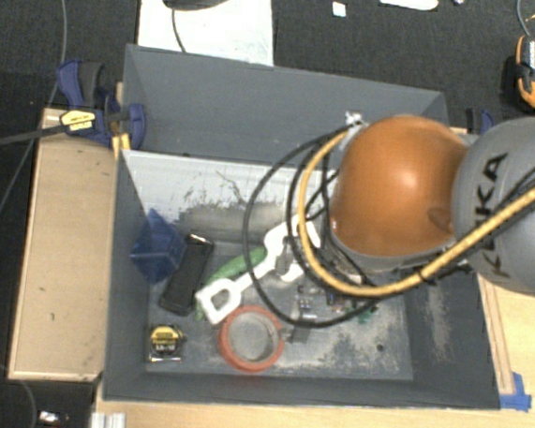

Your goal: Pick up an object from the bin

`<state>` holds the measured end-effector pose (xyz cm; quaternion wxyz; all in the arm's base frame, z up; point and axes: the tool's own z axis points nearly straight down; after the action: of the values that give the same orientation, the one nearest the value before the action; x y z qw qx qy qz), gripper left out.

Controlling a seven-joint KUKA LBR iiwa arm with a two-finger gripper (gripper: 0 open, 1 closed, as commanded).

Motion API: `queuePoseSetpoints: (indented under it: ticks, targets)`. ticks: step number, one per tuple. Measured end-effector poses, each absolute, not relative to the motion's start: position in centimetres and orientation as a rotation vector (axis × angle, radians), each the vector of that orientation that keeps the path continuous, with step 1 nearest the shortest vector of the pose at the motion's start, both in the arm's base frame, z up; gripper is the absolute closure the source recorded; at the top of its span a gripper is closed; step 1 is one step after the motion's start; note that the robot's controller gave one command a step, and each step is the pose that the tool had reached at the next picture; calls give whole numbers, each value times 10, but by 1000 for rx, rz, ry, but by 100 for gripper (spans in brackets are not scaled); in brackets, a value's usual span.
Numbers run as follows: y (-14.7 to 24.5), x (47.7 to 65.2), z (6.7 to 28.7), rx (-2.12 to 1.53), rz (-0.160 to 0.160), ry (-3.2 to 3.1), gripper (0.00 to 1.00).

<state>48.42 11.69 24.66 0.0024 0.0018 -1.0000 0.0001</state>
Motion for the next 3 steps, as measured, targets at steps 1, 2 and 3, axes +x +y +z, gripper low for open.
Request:
queuePoseSetpoints:
  ticks: [1,2,3]
  targets:
    - [116,486,250,-5,-2,-3144,0]
    - [115,574,161,362,-3,-3129,0]
    - [141,587,161,548,-4,-3104,0]
